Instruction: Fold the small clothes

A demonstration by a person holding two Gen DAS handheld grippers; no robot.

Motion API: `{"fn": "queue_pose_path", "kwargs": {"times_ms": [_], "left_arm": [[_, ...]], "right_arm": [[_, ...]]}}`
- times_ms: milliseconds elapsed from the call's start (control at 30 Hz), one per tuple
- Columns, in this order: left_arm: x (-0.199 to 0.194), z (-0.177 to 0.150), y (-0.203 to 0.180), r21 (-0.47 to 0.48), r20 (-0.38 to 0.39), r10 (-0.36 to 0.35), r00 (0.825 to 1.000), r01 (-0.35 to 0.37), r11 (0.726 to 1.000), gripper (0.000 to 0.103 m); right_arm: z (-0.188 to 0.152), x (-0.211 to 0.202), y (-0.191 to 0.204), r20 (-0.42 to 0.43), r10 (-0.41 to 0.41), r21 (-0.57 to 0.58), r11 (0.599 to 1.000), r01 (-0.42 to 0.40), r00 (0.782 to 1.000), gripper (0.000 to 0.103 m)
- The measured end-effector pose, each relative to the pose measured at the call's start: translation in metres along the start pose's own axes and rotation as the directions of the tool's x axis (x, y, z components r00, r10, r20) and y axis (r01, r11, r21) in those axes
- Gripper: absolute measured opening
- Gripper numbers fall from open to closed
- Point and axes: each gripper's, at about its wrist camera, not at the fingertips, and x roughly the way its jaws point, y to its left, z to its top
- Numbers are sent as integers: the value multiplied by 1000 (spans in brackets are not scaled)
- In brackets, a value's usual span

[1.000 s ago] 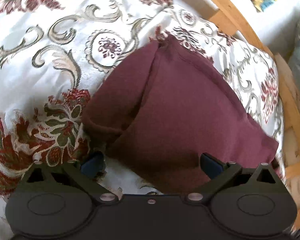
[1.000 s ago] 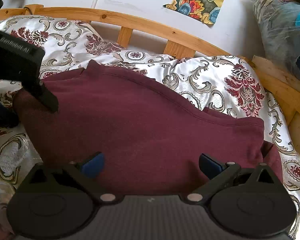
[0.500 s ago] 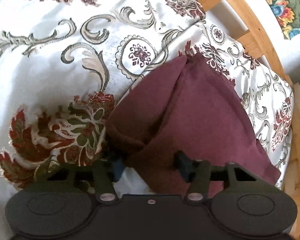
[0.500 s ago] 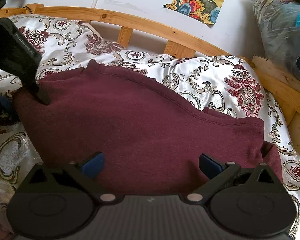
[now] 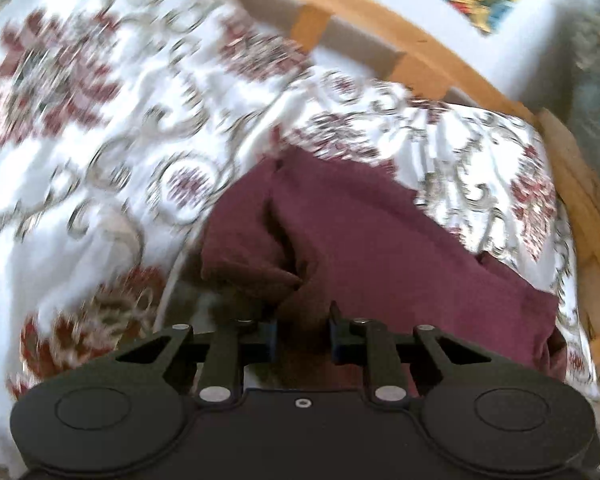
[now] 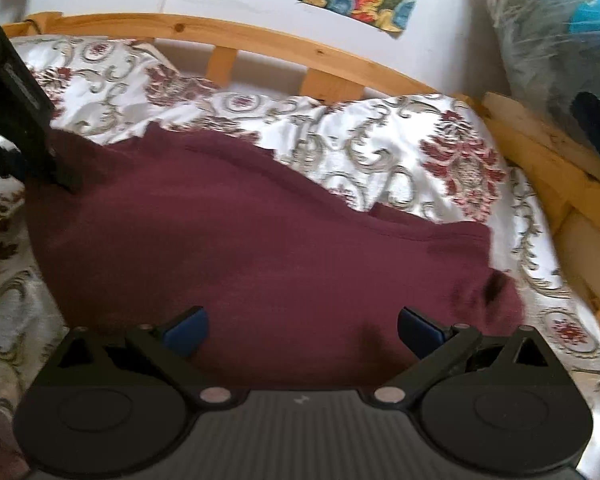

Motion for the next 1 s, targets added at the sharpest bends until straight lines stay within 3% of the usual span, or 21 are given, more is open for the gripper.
{"fn": "queue_pose_path", "kwargs": {"times_ms": [133, 267, 333, 433, 567, 733, 833, 1000], "left_arm": [[-7, 7, -37, 178, 31, -10, 999, 4, 984, 22], [-13, 9, -85, 399, 43, -56, 997, 34, 916, 22], [-17, 5, -110, 520, 39, -87, 995, 54, 852, 22], [-21, -12, -143, 679, 27, -122, 992, 71, 730, 22], [-24, -47, -168, 807, -19, -174, 985, 117, 578, 22], [-21, -89, -177, 878, -91, -199, 976, 173, 446, 22], [-17, -105, -177, 886, -127, -186, 974, 196, 420, 23], [-14, -111, -171, 872, -152, -184, 971, 220, 438, 25]], "right_arm": [[-1, -3, -18, 20, -57, -14, 998, 57, 998, 103], [-3, -3, -47, 16, -162, 7, 987, 162, 987, 103], [-5, -2, -65, 5, -203, 39, 978, 203, 979, 103], [-10, -2, -95, -23, -257, 110, 960, 258, 966, 103], [-20, -1, -128, -74, -304, 194, 930, 313, 950, 103], [-28, -4, -147, -83, -297, 260, 915, 309, 951, 103], [-29, -4, -149, -78, -293, 262, 916, 303, 953, 103], [-29, -5, -147, -74, -294, 262, 917, 303, 953, 103]]}}
